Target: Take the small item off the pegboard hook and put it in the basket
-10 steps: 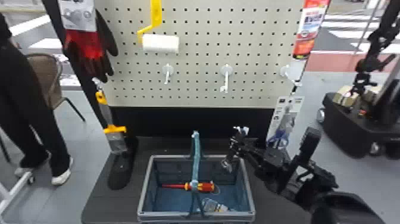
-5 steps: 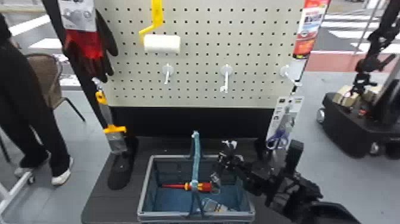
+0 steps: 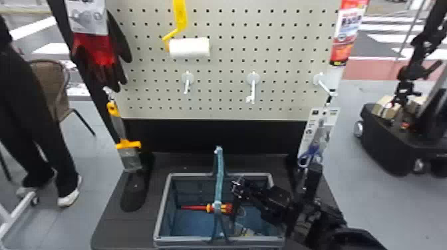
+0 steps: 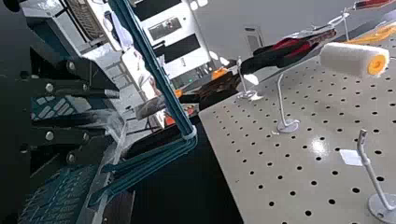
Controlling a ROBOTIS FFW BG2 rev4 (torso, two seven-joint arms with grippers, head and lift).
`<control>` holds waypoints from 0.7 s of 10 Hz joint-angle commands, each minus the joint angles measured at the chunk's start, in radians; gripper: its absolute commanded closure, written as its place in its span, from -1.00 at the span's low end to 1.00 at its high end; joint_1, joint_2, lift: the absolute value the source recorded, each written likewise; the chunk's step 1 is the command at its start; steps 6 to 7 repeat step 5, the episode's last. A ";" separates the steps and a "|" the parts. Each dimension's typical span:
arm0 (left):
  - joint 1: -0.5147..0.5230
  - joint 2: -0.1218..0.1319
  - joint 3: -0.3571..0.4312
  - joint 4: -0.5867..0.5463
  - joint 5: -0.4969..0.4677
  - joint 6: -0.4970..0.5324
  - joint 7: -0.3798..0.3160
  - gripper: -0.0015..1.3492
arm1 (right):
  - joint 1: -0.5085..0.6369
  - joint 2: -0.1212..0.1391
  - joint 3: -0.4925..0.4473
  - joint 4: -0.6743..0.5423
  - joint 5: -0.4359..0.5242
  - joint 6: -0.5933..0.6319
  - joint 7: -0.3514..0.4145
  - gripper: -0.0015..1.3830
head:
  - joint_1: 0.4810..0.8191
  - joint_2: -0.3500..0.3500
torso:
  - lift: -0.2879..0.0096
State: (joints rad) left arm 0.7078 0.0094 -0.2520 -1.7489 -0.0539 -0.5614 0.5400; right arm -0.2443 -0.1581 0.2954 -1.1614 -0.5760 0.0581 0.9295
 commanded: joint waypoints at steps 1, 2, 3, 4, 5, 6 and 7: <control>-0.001 0.001 -0.001 0.000 0.002 -0.002 0.000 -0.74 | -0.009 -0.003 -0.001 0.004 -0.001 -0.006 0.000 -0.60 | -0.60 0.00 | 0.26; -0.001 0.001 -0.001 0.000 0.002 -0.003 0.000 -0.74 | -0.011 -0.003 -0.001 0.004 -0.001 -0.009 0.000 -0.89 | -0.60 0.00 | 0.26; -0.001 0.001 -0.001 0.000 0.002 -0.003 0.000 -0.74 | -0.013 -0.003 -0.001 0.007 -0.001 -0.011 0.000 -0.86 | -0.60 0.00 | 0.26; -0.001 0.001 -0.001 0.000 0.002 -0.003 0.000 -0.74 | -0.013 -0.003 -0.001 0.007 -0.001 -0.011 0.000 -0.81 | -0.60 0.00 | 0.26; -0.001 0.003 -0.001 0.000 0.002 -0.003 0.000 -0.74 | -0.013 -0.003 -0.001 0.009 -0.001 -0.011 0.000 -0.81 | -0.60 0.00 | 0.26; -0.001 0.003 -0.001 0.000 0.002 -0.003 0.000 -0.74 | -0.013 -0.003 -0.001 0.009 -0.001 -0.011 0.000 -0.81 | -0.60 0.00 | 0.26; -0.001 0.003 -0.001 0.000 0.002 -0.003 0.000 -0.74 | -0.013 -0.003 -0.001 0.009 -0.001 -0.011 0.000 -0.81 | -0.60 0.00 | 0.26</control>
